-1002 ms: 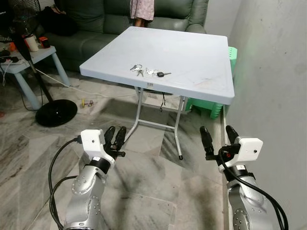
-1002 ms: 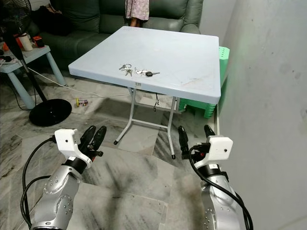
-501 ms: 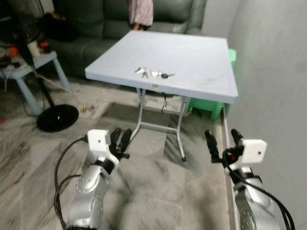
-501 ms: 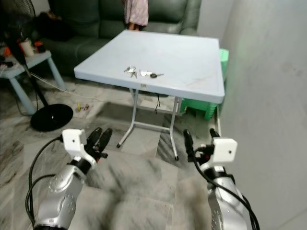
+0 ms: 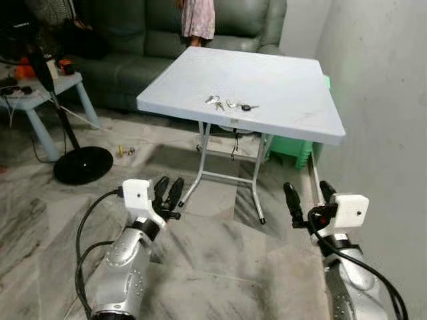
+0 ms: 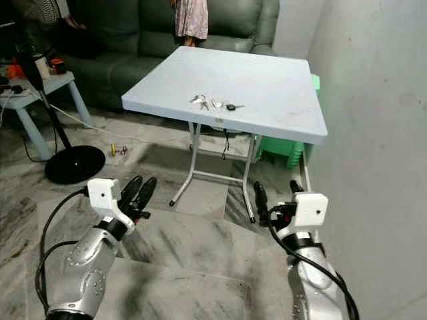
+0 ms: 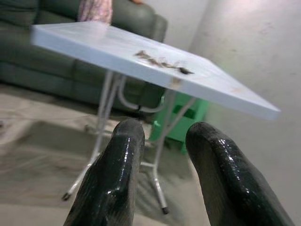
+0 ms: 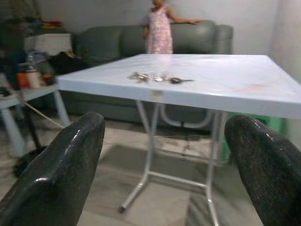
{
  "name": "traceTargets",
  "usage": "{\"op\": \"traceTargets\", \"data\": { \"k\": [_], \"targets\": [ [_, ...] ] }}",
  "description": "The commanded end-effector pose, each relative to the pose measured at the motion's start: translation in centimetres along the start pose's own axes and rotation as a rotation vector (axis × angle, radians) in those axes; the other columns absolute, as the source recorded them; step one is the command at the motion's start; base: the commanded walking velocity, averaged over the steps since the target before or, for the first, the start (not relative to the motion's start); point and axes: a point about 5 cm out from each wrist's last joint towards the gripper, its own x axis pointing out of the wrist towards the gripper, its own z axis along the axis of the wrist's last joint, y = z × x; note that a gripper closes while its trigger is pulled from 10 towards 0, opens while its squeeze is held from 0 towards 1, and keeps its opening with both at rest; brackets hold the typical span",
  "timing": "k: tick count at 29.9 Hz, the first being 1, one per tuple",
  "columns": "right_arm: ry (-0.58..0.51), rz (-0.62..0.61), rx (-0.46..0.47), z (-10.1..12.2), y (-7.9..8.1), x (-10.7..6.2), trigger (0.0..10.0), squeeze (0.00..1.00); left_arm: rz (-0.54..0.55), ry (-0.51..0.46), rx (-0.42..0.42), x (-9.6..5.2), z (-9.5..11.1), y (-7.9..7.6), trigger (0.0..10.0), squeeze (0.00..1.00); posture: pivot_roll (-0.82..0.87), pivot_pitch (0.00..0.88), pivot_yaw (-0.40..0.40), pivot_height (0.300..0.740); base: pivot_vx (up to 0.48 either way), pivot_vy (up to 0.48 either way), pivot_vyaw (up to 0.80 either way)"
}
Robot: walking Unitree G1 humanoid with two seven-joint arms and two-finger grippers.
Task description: Hang keys on a hook
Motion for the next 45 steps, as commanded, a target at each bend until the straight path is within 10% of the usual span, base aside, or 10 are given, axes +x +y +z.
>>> {"op": "traceTargets", "data": {
  "k": [1,26,45],
  "targets": [
    [0.002,-0.017,-0.014,0.2,-0.8,-0.1,10.0,0.00,-0.021,-0.013,-0.010,0.6,0.1,-0.9,10.0,0.00,0.11,0.000,-0.050,0.736,0.000,0.435,0.00],
    [0.007,-0.004,-0.016,0.2,-0.8,-0.1,10.0,0.00,-0.010,-0.014,-0.021,0.7,-0.1,-0.8,10.0,0.00,0.11,0.000,-0.057,0.736,0.000,0.475,0.00],
    [0.011,-0.009,-0.018,0.2,-1.0,0.0,10.0,0.00,0.029,0.087,0.032,0.9,-1.1,-0.7,10.0,0.00,0.12,0.000,-0.059,0.736,0.000,0.000,0.00]
  ]
}}
